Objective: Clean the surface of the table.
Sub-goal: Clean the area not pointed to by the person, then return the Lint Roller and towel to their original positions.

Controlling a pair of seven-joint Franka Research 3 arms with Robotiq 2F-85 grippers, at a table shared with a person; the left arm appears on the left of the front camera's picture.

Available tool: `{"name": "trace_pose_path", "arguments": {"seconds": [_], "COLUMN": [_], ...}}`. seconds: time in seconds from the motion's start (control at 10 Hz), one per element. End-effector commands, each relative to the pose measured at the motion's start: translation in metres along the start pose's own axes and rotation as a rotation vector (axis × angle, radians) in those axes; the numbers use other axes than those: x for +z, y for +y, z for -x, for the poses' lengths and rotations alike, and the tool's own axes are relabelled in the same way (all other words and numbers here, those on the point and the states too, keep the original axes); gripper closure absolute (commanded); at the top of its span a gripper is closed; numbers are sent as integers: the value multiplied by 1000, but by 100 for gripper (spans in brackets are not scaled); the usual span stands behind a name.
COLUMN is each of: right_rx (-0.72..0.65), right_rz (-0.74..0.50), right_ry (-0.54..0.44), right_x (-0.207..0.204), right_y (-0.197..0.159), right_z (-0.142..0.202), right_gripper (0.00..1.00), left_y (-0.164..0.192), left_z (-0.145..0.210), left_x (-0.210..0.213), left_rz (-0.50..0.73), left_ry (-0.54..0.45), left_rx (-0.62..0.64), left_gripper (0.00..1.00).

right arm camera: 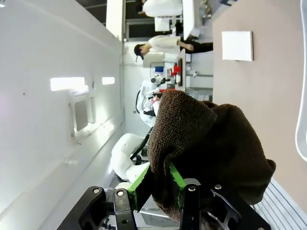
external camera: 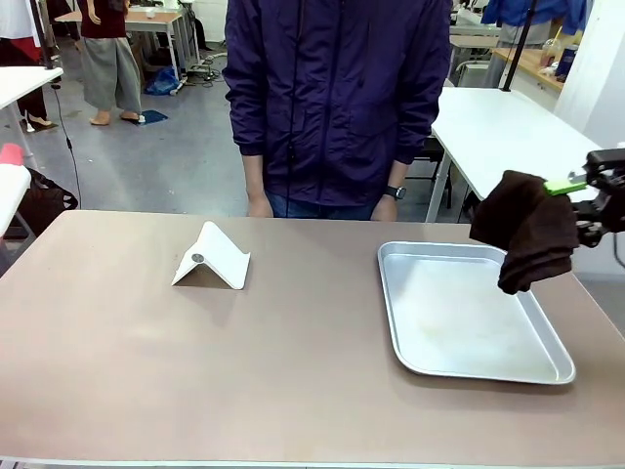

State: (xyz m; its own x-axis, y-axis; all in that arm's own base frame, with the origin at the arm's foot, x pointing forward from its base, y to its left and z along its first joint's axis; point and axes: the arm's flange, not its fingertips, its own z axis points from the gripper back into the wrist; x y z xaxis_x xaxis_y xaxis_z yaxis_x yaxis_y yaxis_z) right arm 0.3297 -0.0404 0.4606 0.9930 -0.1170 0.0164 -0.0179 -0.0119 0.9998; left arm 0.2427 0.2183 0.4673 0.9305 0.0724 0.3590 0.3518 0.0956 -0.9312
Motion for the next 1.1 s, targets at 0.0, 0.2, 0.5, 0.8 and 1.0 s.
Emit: {"name": "trace_pose_path", "arguments": {"seconds": [0.0,0.2,0.5,0.8,1.0], "right_rx": [16,19,37,37,37], "right_rz": [-1,40,15,15,15], "right_ry": [-12,-33,-14,-14,-14], "right_x": [-14,-24,8,8,8], "right_y": [-7,-13,13,13,13], "right_z": [70,64,8,8,8], "right_gripper": [100,100,100,100,100], "left_y": [-4,-4,-4,-4,-4], "left_z": [-2,-2,-2,-2,-2], "left_x": [-2,-2,-2,-2,-2], "left_rz": [9,9,9,9,9], "left_ry": [-12,-12,-12,-12,-12], "left_rx": [5,5,5,5,5], "left_gripper": [78,78,78,78,78]}}
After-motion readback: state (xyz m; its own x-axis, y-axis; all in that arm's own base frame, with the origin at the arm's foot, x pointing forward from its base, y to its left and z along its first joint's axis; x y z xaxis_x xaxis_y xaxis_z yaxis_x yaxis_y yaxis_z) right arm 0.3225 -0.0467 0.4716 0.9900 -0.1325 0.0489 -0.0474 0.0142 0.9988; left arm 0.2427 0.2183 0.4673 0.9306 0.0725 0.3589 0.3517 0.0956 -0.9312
